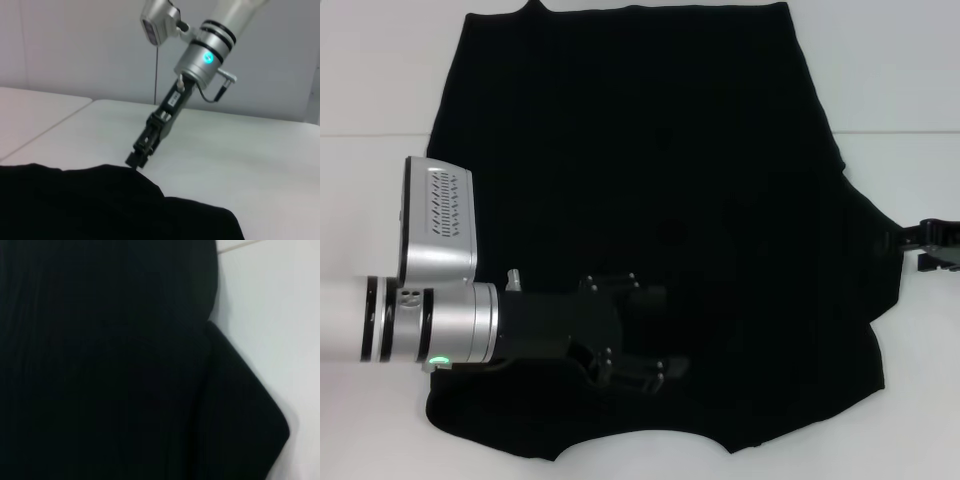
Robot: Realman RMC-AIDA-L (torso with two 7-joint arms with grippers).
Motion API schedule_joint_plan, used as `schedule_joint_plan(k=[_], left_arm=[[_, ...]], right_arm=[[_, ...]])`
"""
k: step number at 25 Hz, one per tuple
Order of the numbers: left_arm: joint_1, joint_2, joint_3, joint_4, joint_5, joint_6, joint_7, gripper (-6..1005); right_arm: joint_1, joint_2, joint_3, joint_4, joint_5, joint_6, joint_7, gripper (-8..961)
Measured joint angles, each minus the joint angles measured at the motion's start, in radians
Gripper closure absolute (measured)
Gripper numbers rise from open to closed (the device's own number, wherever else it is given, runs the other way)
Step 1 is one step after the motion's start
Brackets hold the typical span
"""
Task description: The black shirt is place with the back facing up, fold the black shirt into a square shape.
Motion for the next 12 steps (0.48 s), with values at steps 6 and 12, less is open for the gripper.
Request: schedule_joint_plan(k=[6,12], left_arm=[[-0.001,0.0,-0.009,0.0,-0.015,0.002,-0.002,99],[0.005,0.001,-0.011,0.003,-0.02,0.0,-0.013,99]], right_arm=[[-0.001,0.018,-0.007,-0.001,0.0,0.013,0.001,129],[-0.011,0.036,-0.016,0.0,0.0,0.05,0.001,309]])
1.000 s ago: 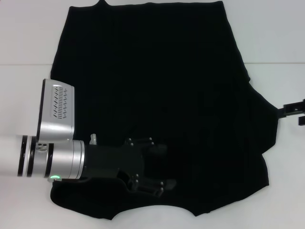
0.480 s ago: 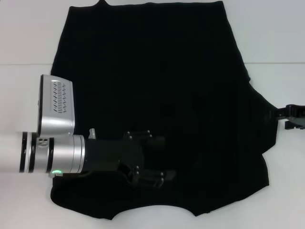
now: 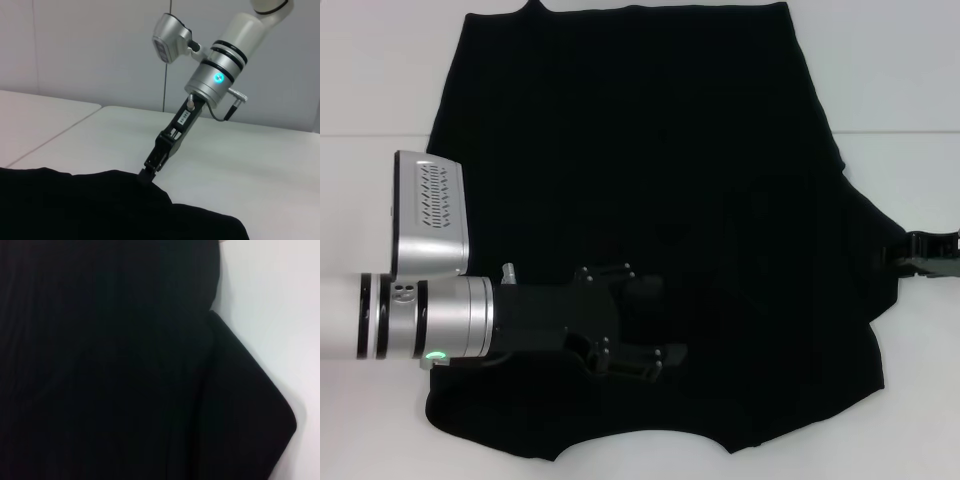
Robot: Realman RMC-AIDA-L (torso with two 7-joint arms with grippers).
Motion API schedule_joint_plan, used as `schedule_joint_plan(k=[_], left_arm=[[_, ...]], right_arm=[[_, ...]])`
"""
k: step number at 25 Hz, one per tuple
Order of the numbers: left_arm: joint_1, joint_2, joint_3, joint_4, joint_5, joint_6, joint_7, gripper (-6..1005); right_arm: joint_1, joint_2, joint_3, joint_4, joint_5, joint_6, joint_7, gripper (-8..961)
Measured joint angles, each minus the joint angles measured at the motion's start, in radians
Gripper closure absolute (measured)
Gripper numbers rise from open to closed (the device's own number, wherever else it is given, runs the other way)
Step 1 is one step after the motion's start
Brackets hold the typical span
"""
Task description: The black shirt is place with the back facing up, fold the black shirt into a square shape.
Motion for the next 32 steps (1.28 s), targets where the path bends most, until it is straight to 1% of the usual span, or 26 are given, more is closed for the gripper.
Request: schedule_joint_plan(k=[4,7,12,17,20,25,30,32], left_arm=[[0.001,0.0,-0.009,0.0,-0.003,0.003,0.0,98],[0.001,0.0,-0.018,-0.001,-0.004,0.005,0.0,98],[0.001,0.0,-0.025,-0.002,-0.006,0.008,-0.002,98],[0.0,0.0,-0.025,-0.005,-0.009,0.008,-0.003,98],[-0.001,0.0,-0.026,-0.006,-0.017,0.008,-0.003,98],[0.001,0.0,-0.026,-0.003,-0.023,0.007,-0.019,98],[0.005,0.0,-0.027,-0.004,-0.035,0.005,-0.027,98],[0.007,0.0,-0.032,-0.007,-0.042,0.005,-0.027,98]], right_arm=[[-0.001,0.003,-0.01,0.0,0.0,0.0,-0.001,475],[-0.001,0.005,-0.01,-0.003,0.0,0.005,-0.001,725],[-0.001,0.01,-0.01,-0.007,0.001,0.025,-0.002,940],[-0.009,0.021,-0.001,-0.007,0.008,0.05,-0.037,944],[-0.03,0.026,0.004,-0.019,0.033,0.056,-0.075,947],[-0.076,0.018,0.005,-0.05,0.103,0.028,-0.13,949],[-0.121,0.015,0.005,-0.128,0.107,-0.012,-0.132,948],[-0.132,0.009,0.006,-0.146,0.109,-0.022,-0.132,948]])
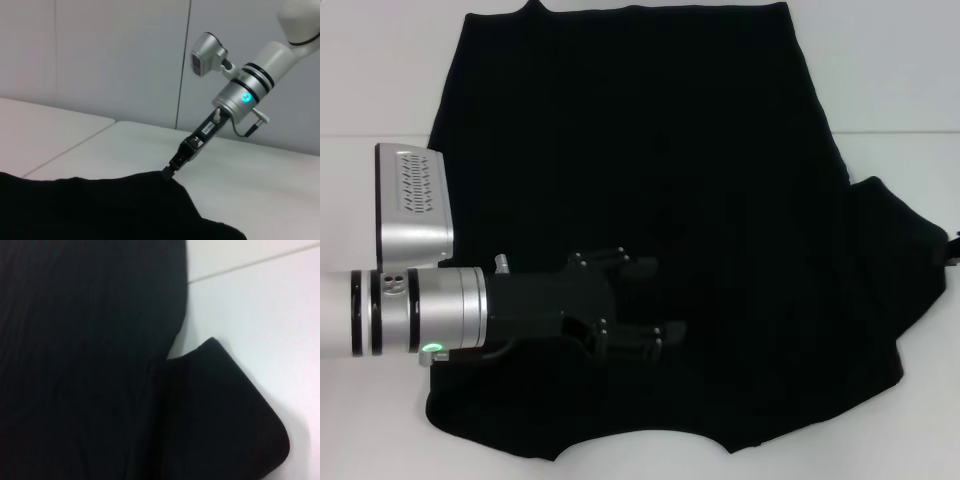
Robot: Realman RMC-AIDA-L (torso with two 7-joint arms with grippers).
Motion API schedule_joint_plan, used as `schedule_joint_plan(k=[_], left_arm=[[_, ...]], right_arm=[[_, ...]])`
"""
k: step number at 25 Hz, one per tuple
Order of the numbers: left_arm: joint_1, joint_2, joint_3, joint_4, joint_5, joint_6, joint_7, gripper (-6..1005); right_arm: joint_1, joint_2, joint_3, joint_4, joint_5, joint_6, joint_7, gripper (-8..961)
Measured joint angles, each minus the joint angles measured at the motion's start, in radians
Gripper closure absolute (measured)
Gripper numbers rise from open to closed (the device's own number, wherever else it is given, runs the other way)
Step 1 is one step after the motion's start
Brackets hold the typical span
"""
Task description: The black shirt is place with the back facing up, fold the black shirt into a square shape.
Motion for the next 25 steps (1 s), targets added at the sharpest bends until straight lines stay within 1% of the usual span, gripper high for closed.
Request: schedule_joint_plan(k=[1,2,3,7,13,18,25], left_arm=[[0.001,0.0,-0.003,-0.001,-0.003,0.001,0.0,98],[0.002,0.0,-0.005,-0.001,-0.006,0.001,-0.002,98],[0.003,0.0,-0.007,-0.001,-0.009,0.002,-0.005,98],[0.007,0.0,-0.015,-0.001,-0.014,0.003,-0.013,98],[0.008,0.0,-0.018,-0.001,-0.015,0.004,-0.02,99],[0.008,0.0,-0.018,-0.001,-0.015,0.004,-0.023,99],[0.008,0.0,-0.018,-0.001,-0.015,0.003,-0.023,99]], right_arm=[[-0.003,-0.004,0.0,-0.004,0.001,-0.004,0.0,948],[-0.008,-0.013,0.0,-0.007,0.002,-0.007,0.0,948],[-0.008,-0.013,0.0,-0.007,0.002,-0.007,0.0,948],[-0.019,-0.03,0.005,-0.008,0.002,-0.01,0.0,949],[-0.023,-0.042,0.009,-0.009,0.004,-0.011,0.0,949],[-0.021,-0.046,0.011,-0.01,0.004,-0.012,0.0,948],[-0.002,-0.046,0.011,-0.012,0.005,-0.012,-0.001,948]])
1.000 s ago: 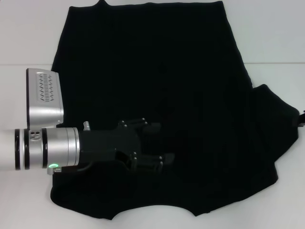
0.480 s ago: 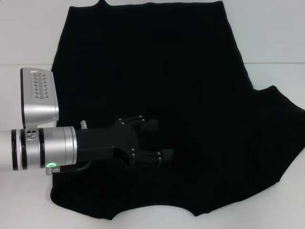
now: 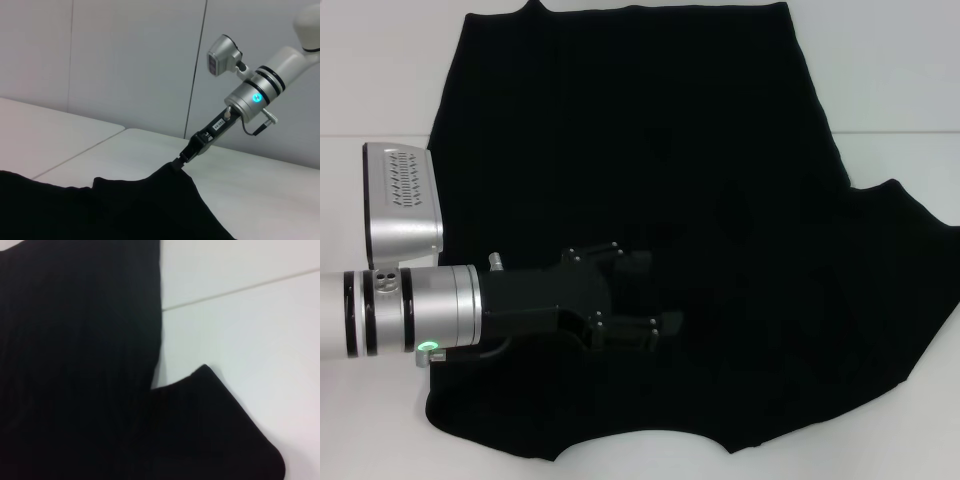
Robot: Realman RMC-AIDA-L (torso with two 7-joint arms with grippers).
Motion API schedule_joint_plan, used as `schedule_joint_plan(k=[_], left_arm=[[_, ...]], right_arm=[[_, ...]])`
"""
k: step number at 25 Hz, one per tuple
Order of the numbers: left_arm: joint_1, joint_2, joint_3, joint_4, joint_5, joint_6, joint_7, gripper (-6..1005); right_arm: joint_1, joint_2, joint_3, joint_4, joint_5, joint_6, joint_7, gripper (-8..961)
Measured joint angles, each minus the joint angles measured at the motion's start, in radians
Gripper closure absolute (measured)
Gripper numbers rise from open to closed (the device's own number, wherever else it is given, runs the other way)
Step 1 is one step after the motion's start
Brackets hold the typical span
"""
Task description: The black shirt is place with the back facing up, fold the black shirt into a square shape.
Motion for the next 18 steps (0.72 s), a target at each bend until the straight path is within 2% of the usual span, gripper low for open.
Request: schedule_joint_plan(k=[6,11,16,18], left_arm=[[-0.002,0.0,0.0,-0.001,0.0,-0.006,0.0,100],[-0.002,0.0,0.0,-0.001,-0.001,-0.008,0.0,100],[0.0,0.0,-0.001,-0.002,-0.002,-0.008,-0.002,100],[0.0,0.0,-0.001,-0.002,-0.002,-0.008,-0.002,100]], right_arm=[[0.047,0.01,-0.008,-0.001,0.045,-0.077,-0.07,949],[0.118,0.041,-0.034,-0.018,0.068,-0.155,-0.113,949],[0.194,0.074,-0.167,-0.013,0.059,-0.16,-0.085,948],[0.208,0.08,-0.234,-0.012,0.054,-0.162,-0.061,948]])
